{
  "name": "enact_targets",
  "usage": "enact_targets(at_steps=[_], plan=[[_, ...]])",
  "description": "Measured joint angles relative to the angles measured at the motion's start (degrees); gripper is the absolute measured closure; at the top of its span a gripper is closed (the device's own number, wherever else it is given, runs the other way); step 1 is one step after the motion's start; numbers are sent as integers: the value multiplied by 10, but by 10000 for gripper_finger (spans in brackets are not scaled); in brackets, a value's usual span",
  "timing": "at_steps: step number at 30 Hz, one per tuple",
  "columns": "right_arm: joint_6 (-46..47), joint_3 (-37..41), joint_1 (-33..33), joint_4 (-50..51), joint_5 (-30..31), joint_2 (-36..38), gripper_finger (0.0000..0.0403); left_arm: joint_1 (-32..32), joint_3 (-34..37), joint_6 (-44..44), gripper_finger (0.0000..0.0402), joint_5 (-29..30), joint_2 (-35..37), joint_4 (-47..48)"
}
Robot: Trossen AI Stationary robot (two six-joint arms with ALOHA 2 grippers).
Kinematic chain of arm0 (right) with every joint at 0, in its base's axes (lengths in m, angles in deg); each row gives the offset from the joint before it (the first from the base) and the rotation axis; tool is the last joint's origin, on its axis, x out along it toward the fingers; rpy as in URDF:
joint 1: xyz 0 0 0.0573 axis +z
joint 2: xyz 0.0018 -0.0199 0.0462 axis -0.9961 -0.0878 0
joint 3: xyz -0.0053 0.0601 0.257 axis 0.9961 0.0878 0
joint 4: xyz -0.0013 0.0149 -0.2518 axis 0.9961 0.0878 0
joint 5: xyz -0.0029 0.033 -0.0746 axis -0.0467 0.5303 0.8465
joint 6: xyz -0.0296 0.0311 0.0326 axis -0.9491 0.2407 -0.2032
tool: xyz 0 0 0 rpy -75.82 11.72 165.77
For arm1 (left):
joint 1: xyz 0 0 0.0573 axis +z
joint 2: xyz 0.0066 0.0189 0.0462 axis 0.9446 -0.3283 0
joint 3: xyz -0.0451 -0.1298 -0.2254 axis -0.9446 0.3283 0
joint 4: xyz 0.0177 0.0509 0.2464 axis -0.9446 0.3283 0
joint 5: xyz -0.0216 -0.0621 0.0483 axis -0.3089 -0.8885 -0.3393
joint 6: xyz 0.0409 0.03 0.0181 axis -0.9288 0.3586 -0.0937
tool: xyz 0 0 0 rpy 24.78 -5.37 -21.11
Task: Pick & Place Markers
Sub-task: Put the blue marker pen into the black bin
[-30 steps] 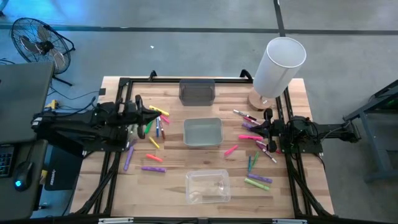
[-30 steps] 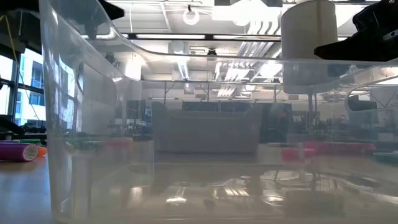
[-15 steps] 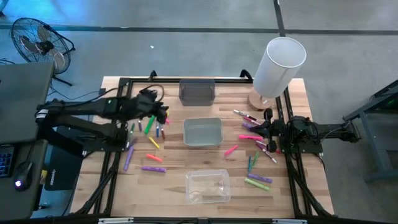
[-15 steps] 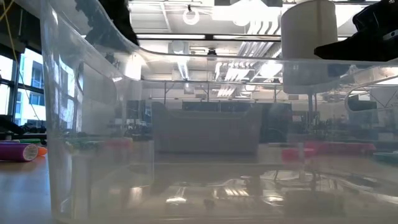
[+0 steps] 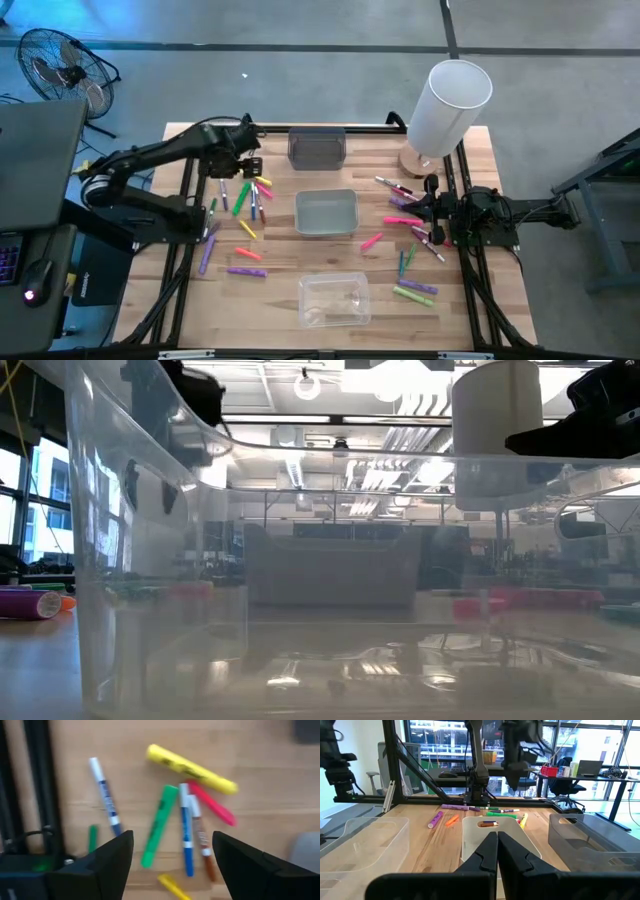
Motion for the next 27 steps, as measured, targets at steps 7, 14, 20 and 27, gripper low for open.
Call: enact_targets(at_steps=[7, 14, 20, 27], plan=[[0, 0, 0, 0, 0, 0, 402, 104, 1, -112, 161, -26, -53, 7], [0, 0, 0, 0, 0, 0, 402, 196, 59, -180, 165, -59, -79, -45], [0, 0, 0, 0, 0, 0, 402, 247, 114, -201, 165, -75, -79, -83], [0, 0, 0, 0, 0, 0, 402, 280, 173, -213, 165, -83, -79, -146]])
